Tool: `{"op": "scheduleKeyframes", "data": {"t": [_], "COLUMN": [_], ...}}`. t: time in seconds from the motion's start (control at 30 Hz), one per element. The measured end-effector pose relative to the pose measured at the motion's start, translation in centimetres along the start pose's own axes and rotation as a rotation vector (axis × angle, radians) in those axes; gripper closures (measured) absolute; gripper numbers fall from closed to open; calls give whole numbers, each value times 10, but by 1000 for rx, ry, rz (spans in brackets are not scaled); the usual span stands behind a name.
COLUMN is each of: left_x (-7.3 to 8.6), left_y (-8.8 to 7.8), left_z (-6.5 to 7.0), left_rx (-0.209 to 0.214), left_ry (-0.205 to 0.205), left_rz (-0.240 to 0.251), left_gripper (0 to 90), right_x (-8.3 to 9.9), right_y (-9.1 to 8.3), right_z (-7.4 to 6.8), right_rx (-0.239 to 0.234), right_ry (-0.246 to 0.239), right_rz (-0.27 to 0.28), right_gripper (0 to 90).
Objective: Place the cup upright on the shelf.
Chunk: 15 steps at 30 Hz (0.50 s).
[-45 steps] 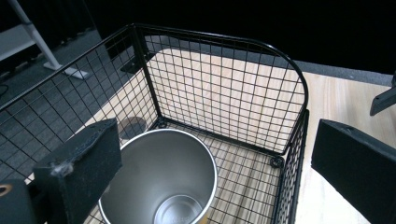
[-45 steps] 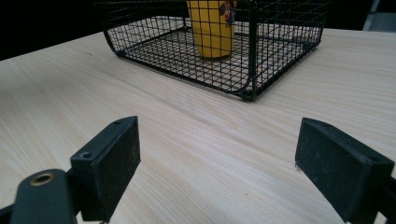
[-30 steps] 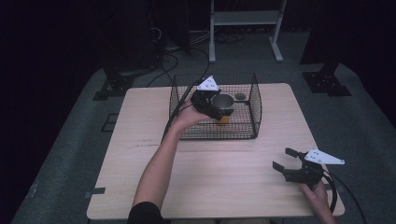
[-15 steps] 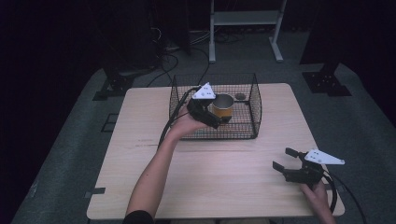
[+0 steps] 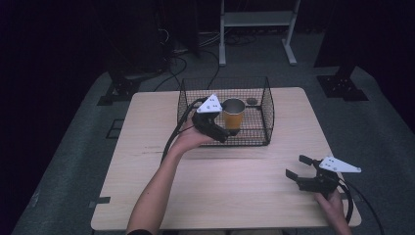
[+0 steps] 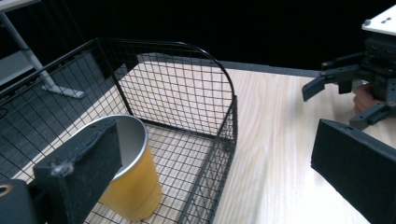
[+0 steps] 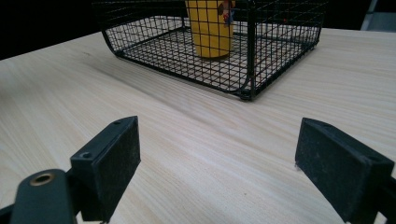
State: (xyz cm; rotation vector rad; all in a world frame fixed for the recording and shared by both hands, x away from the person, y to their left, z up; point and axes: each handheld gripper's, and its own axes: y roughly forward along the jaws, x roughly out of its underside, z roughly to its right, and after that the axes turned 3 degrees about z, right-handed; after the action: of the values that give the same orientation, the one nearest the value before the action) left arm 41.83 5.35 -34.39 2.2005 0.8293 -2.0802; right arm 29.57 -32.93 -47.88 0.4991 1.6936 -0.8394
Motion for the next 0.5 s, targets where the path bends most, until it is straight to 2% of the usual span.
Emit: {"op": "scheduleKeyframes", "data": {"t": [0.33,0.5], "left_x": [11,21], "left_y": [-14,-19], "left_z": [14,14], "left_rx": [-7,-19], "left_ry": [-4,-22], "left_rz": [19,25], "left_gripper": [14,14], "right_x": [0,0], "right_y": [0,0], "right_z": [0,0], "right_rx": [2,6], "right_ry": [1,0], "right_rz": [0,0], "right_gripper": [130,130]}}
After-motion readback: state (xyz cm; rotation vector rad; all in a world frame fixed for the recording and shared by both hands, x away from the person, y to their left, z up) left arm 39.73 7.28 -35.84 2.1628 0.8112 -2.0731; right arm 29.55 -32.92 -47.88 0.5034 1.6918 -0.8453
